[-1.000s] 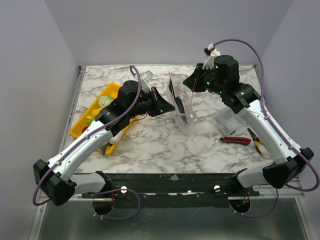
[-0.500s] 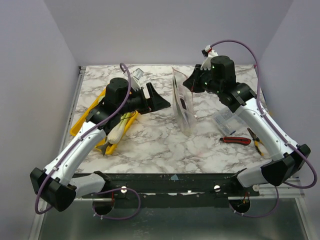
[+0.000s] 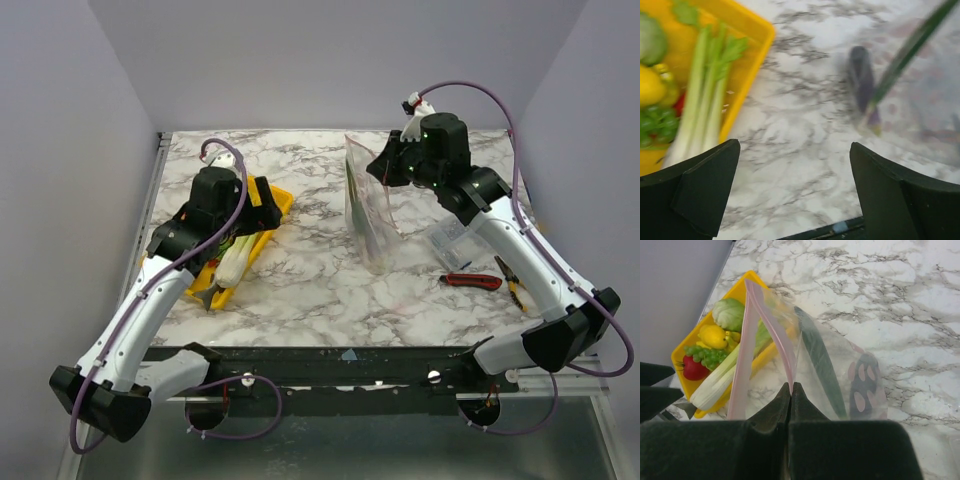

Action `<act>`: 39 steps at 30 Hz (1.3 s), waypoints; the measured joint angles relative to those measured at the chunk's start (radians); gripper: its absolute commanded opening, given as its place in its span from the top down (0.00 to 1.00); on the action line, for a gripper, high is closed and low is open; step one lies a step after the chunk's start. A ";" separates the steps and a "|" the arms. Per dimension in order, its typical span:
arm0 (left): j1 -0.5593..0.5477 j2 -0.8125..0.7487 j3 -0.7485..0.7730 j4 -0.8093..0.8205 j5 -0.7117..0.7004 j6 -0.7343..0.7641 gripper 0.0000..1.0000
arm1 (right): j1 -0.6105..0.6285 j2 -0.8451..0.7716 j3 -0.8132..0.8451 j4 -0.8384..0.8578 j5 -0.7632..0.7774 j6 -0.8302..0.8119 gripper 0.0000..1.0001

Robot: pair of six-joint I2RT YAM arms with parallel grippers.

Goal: Place the food in the zip-top bag and seal the zipper
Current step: Pick up the fake fruit from the bin.

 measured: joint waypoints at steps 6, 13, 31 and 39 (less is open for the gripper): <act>0.080 0.056 -0.066 -0.105 -0.308 0.030 0.01 | 0.000 0.000 -0.013 0.001 0.001 -0.011 1.00; 0.365 0.089 -0.179 -0.054 -0.266 -0.134 0.01 | 0.000 0.000 -0.013 0.003 0.002 -0.022 1.00; 0.567 0.530 0.040 -0.146 -0.152 -0.603 0.25 | 0.000 0.000 -0.013 0.006 0.010 -0.032 1.00; 0.579 0.615 0.040 -0.111 -0.109 -0.643 0.28 | 0.000 -0.005 -0.013 0.006 0.015 -0.032 0.99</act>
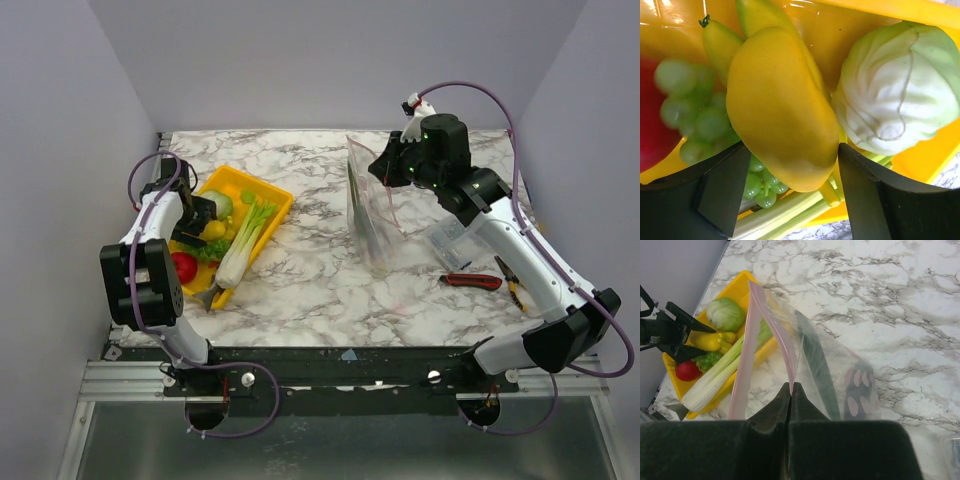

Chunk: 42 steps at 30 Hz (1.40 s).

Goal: Place the food in the zip-top bag and seal the zipper
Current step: Pick up the fake fruit from the bin, then place the fake fruit in the zipper food storage bag.

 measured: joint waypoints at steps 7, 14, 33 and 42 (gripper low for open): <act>0.000 0.025 0.000 0.012 0.006 0.000 0.47 | 0.000 0.000 0.000 0.000 -0.001 0.006 1.00; 0.000 -0.038 -0.004 0.009 0.002 0.018 0.70 | 0.000 -0.001 0.000 0.000 -0.001 0.008 0.99; -0.172 -0.767 -0.444 0.583 0.534 0.121 0.77 | 0.000 0.000 0.000 -0.002 -0.002 0.026 0.99; -0.523 -0.655 -0.321 1.104 0.742 0.039 0.77 | 0.000 0.001 0.002 0.002 -0.021 0.063 0.99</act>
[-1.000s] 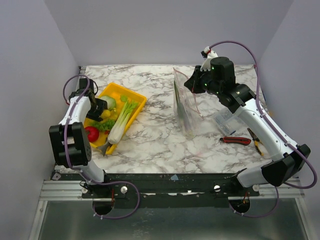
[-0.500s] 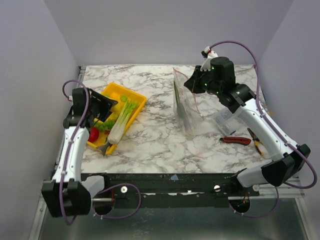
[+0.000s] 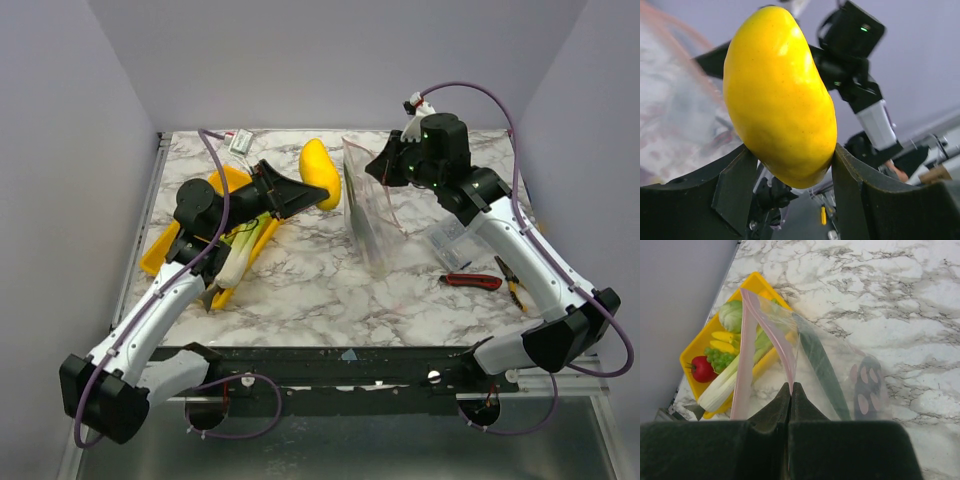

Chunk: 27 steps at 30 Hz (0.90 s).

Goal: Place the food in the zip-top bag and seal the zipper
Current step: Place the fake fruit in the zipper food storage bag.

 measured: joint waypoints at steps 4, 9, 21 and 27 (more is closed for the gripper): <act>-0.109 0.087 0.064 0.163 0.026 -0.011 0.84 | 0.000 0.003 0.007 0.002 -0.008 0.016 0.99; -0.216 0.168 0.145 0.127 -0.085 -0.018 0.93 | 0.000 0.004 0.015 0.011 -0.011 0.032 0.99; -0.340 0.285 0.290 -0.188 -0.383 0.011 0.93 | -0.006 0.012 0.043 0.007 -0.005 0.042 0.99; -0.360 0.315 0.356 -0.363 -0.469 0.060 0.90 | -0.018 0.034 0.045 -0.013 0.014 0.036 0.99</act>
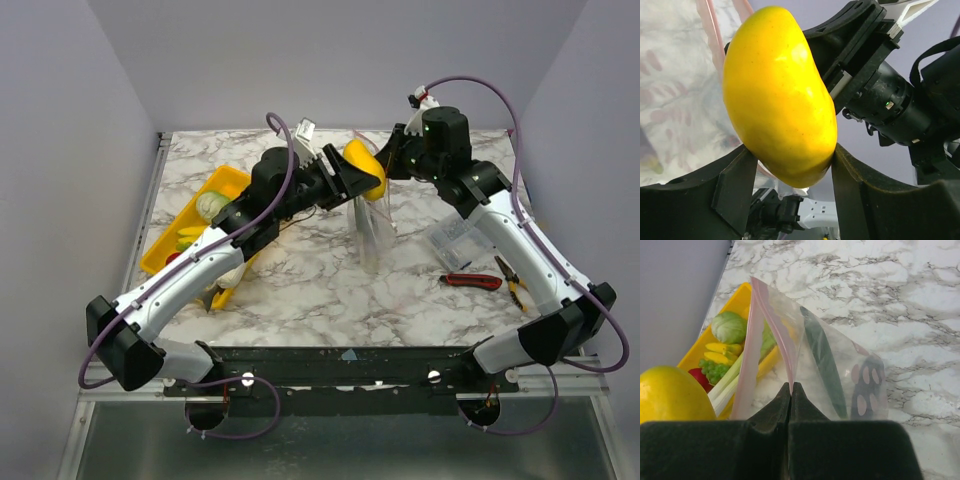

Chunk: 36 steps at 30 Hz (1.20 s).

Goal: Place the food in the zip-top bag and seal the zipper
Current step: Place the fake fruit in the zipper food storage bag.

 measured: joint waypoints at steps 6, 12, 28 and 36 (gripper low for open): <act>-0.038 0.050 0.164 -0.238 -0.097 0.070 0.74 | -0.004 0.007 0.002 -0.002 0.010 -0.006 0.99; -0.054 0.129 0.248 -0.423 -0.132 0.130 0.73 | 0.008 0.008 0.021 -0.001 -0.004 0.003 0.99; -0.141 0.266 0.515 -0.747 -0.268 0.308 0.65 | 0.016 0.008 0.058 0.003 -0.019 0.003 0.99; -0.085 0.272 0.541 -0.745 -0.135 0.242 0.60 | 0.016 0.008 0.069 0.006 -0.022 0.005 0.99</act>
